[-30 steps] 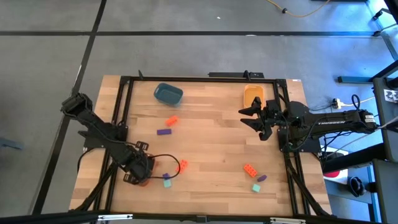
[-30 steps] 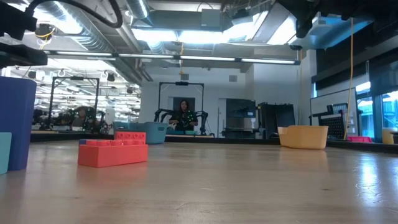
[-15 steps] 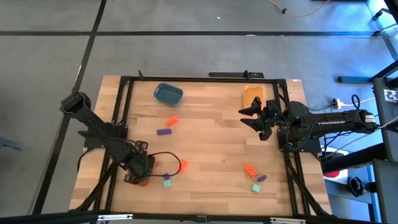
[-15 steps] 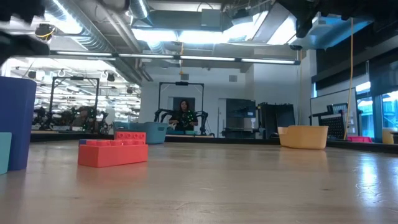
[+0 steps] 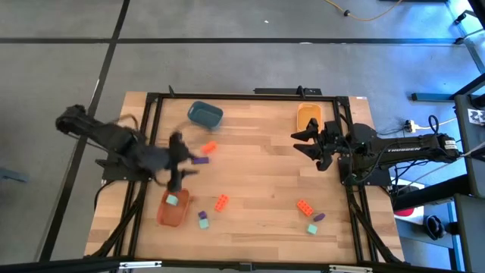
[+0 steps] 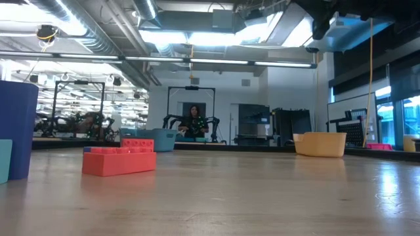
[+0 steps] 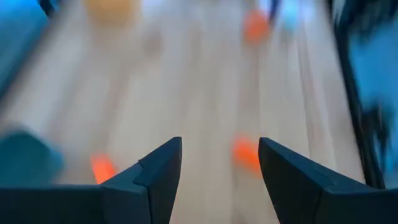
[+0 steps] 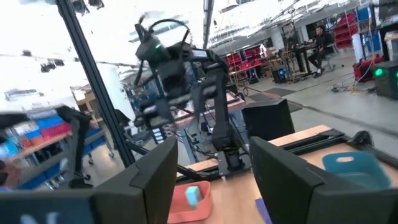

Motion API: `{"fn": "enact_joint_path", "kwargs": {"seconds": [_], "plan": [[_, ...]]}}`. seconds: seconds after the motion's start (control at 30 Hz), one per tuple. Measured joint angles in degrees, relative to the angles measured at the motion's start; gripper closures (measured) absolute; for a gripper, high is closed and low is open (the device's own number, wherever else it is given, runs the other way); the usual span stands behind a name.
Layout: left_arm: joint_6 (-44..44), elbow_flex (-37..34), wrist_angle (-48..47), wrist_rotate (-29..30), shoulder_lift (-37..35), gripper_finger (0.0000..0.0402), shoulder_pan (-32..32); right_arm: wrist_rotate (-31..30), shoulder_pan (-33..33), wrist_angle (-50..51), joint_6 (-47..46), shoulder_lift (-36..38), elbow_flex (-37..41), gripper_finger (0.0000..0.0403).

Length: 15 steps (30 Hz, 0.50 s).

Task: Sort & place blocks by color
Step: Put the top orange game piece into the blue bin

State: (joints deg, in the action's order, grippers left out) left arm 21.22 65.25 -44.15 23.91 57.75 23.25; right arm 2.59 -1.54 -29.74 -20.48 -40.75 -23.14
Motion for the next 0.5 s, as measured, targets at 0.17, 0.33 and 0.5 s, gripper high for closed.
{"fn": "enact_joint_path", "kwargs": {"seconds": [0.17,0.33,0.5], "plan": [[-10.8,-9.7,25.9,-2.4,-6.9,0.0200,-11.1,0.0,0.0,0.0,-1.7,0.0,0.0,0.0200],[-7.2,-22.9,51.6,-10.2,-9.6,0.0201,-17.3,-1.3,0.0,-0.1,-1.3,0.0,0.0,0.0200],[-2.1,-29.4,59.0,-9.5,-9.4,0.0201,-18.0,-1.4,0.0,-0.4,1.7,0.0,0.0,0.0200]]}}
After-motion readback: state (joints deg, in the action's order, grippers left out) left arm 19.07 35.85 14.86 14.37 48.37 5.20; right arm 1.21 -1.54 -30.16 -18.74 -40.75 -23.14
